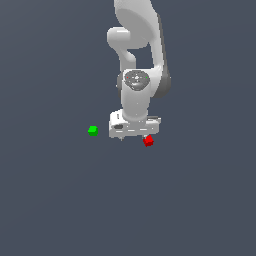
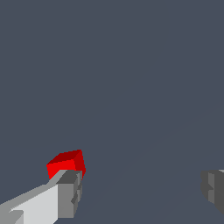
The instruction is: Stack the red cube on top of the green cube.
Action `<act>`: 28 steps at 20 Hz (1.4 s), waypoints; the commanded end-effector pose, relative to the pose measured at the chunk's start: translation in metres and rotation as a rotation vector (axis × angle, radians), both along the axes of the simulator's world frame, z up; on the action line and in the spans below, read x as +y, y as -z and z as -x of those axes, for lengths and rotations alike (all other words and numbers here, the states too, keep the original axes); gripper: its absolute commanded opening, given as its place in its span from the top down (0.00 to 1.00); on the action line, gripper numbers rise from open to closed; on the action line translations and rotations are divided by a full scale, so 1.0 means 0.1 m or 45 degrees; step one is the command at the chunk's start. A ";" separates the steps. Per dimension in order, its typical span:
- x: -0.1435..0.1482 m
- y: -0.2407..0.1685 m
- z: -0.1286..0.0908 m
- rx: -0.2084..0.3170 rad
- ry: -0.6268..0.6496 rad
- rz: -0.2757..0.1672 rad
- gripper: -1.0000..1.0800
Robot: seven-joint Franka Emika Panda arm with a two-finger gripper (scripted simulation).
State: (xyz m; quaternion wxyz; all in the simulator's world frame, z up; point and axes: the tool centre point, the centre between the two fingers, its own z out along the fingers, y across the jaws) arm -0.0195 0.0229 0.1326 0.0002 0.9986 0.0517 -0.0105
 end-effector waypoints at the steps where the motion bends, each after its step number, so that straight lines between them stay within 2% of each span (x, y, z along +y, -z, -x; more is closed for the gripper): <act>1: 0.14 0.09 0.08 -0.003 -0.040 -0.001 0.04; 8: 0.60 0.42 0.37 -0.018 -0.178 -0.006 0.04; 13: 0.81 0.58 0.52 -0.025 -0.241 -0.007 0.04; 18: 0.89 0.65 0.59 -0.027 -0.268 -0.007 0.04; 28: 0.86 0.64 0.56 -0.026 -0.259 -0.005 0.04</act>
